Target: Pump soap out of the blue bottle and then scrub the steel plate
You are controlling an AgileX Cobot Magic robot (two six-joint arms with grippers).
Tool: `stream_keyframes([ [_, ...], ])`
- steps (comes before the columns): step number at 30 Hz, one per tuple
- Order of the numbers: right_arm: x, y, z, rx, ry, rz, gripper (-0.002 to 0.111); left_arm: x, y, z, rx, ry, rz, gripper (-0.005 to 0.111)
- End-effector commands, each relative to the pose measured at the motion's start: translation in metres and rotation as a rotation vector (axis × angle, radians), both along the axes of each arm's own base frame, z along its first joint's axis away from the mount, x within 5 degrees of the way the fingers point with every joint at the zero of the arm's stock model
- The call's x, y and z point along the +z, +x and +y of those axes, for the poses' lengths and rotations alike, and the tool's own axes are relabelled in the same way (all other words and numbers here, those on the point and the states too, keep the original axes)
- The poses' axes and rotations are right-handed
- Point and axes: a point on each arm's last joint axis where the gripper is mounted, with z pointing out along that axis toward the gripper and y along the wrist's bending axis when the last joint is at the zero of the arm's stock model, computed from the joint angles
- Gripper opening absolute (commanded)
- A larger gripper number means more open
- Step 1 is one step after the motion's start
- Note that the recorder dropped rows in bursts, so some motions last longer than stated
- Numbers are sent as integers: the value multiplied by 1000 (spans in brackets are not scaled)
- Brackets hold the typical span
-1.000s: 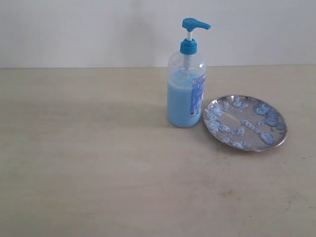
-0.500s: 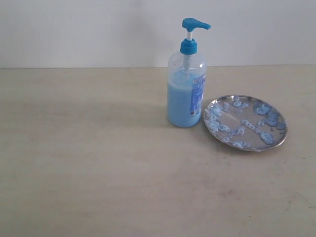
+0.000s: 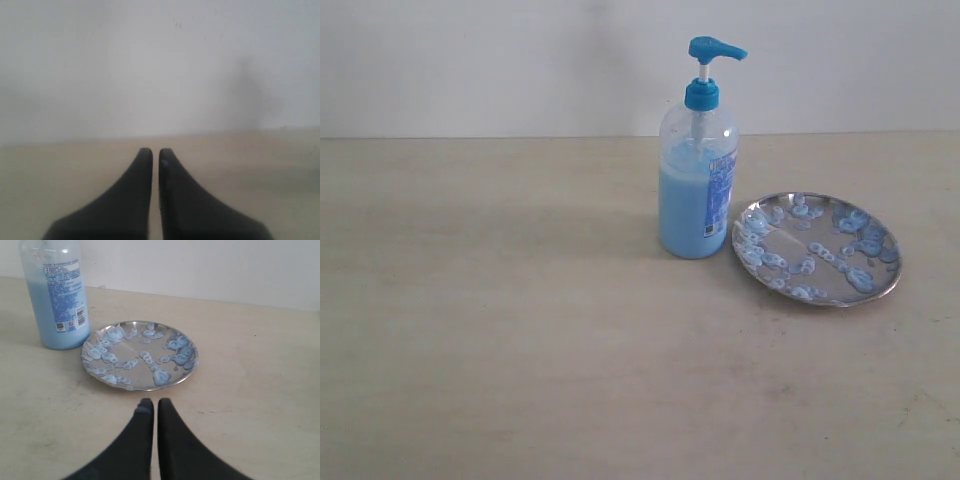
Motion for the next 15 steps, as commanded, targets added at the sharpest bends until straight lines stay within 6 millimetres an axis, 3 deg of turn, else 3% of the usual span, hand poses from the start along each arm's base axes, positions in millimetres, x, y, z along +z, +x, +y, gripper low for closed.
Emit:
stream_keyframes([
  [1,1,0,0,-2,-11,-15,0,-24,-4,-6,-59,16,258,4],
  [4,1,0,0,-2,-11,-15,0,-23,-3,-5,0,-92,252,4],
  [15,1,0,0,-3,-9,-15,0,-20,-2,-2,33,-17,211,4],
])
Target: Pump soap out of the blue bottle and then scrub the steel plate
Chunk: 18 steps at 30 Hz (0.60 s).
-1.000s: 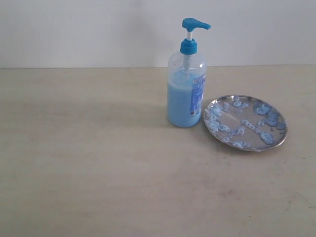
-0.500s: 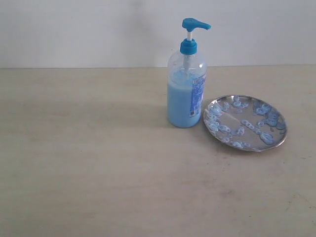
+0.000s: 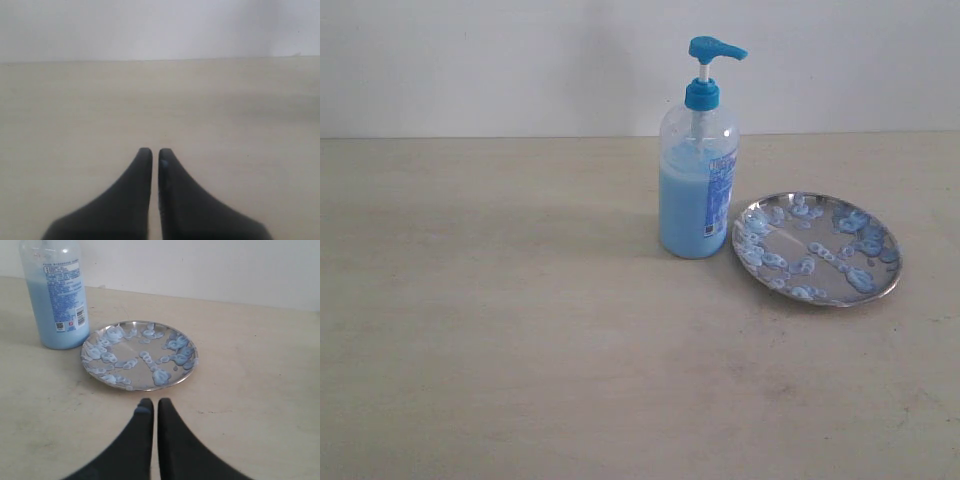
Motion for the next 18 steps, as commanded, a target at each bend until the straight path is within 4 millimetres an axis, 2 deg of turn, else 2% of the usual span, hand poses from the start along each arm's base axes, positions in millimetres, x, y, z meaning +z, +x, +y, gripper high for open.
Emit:
stream_keyframes([
  [1,1,0,0,-2,-7,-15,0,1,0,0,4,4,-14,4],
  [18,1,0,0,-2,-7,-15,0,2,0,0,4,4,-16,4],
])
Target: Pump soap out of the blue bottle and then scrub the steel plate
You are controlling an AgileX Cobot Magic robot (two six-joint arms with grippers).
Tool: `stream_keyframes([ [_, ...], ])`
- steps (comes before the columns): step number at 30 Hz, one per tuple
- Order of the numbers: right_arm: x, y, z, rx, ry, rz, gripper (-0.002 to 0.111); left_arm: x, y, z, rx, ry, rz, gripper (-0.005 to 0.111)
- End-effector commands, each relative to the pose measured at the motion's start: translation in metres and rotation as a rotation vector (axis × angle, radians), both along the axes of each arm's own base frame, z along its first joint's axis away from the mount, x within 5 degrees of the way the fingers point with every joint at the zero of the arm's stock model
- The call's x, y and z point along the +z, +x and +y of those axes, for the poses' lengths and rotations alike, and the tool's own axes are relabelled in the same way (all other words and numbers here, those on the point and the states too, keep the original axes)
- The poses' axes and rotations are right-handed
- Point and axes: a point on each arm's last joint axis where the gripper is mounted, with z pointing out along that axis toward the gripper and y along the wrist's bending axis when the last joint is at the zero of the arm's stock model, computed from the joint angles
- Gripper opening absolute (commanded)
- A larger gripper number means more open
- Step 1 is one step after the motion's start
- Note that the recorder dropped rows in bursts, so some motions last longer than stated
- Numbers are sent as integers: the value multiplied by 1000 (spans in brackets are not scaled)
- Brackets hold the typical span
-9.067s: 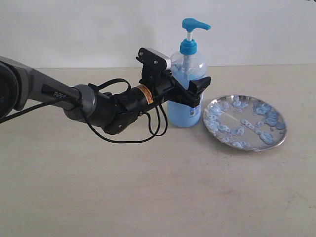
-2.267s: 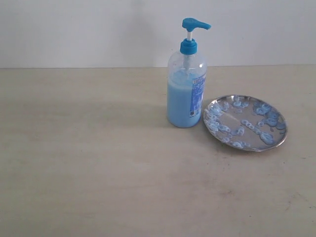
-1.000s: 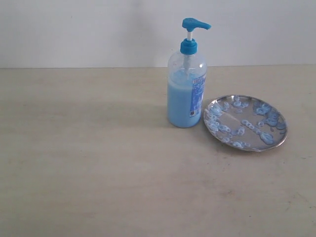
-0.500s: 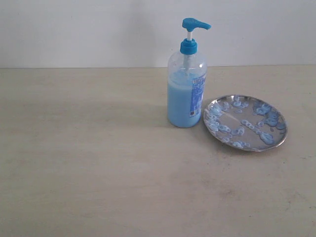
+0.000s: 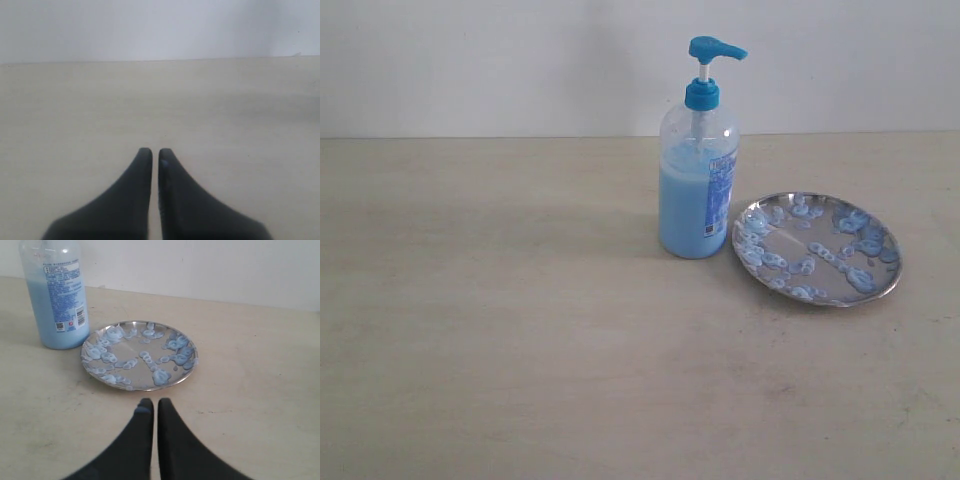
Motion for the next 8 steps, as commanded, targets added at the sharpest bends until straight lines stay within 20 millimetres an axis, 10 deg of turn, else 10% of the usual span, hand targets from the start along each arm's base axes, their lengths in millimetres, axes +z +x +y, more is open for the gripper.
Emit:
stream_keyframes([
  [1,1,0,0,-2,-7,-15,0,2,0,0,5,2,-16,4],
  [8,1,0,0,-2,-2,-16,0,2,0,0,5,2,-16,4],
])
